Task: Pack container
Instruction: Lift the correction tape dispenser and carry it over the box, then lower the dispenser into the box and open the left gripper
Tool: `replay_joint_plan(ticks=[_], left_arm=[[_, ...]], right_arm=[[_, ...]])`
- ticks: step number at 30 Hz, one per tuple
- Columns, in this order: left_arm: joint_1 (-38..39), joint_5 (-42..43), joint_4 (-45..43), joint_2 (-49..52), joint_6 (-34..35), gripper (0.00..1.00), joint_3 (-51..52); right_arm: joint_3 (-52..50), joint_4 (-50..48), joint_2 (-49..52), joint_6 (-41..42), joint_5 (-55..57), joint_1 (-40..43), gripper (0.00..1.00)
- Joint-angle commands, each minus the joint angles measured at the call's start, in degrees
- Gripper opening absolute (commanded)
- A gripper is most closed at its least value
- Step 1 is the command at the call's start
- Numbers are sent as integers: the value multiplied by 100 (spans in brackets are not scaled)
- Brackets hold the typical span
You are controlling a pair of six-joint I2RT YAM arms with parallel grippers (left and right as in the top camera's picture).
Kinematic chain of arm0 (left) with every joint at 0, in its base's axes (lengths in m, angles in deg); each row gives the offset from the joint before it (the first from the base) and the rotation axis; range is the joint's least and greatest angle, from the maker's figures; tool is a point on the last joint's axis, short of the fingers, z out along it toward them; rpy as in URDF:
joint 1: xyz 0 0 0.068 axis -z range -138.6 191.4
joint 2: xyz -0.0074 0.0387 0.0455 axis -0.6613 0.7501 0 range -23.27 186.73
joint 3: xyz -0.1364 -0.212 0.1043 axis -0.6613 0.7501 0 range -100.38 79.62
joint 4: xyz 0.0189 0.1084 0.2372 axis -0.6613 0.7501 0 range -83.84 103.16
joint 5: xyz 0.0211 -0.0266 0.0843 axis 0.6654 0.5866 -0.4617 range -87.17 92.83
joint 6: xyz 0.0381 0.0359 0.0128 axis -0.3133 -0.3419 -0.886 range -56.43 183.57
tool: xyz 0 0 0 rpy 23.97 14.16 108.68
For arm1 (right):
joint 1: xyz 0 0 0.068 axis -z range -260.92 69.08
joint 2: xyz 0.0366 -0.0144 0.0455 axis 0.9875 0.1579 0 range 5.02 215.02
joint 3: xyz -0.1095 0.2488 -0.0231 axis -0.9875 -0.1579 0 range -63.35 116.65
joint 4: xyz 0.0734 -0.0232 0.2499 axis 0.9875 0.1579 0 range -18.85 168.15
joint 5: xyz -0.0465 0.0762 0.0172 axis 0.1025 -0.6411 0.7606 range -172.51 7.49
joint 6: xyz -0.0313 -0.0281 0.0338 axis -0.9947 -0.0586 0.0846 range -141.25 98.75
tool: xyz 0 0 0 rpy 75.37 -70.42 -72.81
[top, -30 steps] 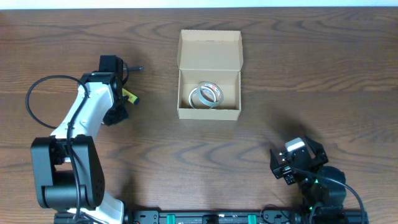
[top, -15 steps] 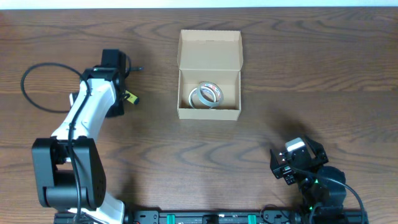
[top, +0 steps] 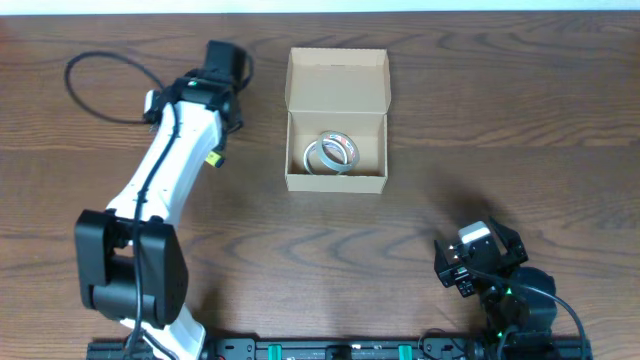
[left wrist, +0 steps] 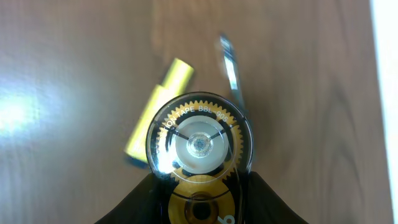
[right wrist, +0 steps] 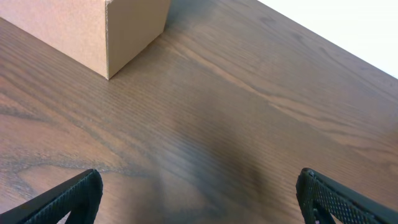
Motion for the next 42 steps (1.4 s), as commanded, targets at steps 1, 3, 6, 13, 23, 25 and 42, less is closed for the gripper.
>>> replay_joint_plan(ticks=[1,3,6,13,23,25,42], left_arm=[[284,-168,37,122,-431,11,-376],[463,-168,28,133,-516,11,-498],[774,-168,26,133,-621,11,-632],[1432,-151,20,133,-872,11,-743],[2166,138,20,190,-1023,10,-776],[2308,275,17,315,-1021,10,-776],[2522,756,-332,1303,-994,15,-776]], right_arm=[[-17,9,-35,66,9,42,99],[-17,9,-35,66,9,42,99],[-17,9,-35,66,9,42,99],[-17,9,-35,66,9,42,99],[-17,9,-35,66,9,42,99],[-17,9,-35,66,9,42,99],[-17,9,-35,66,9,42,99]])
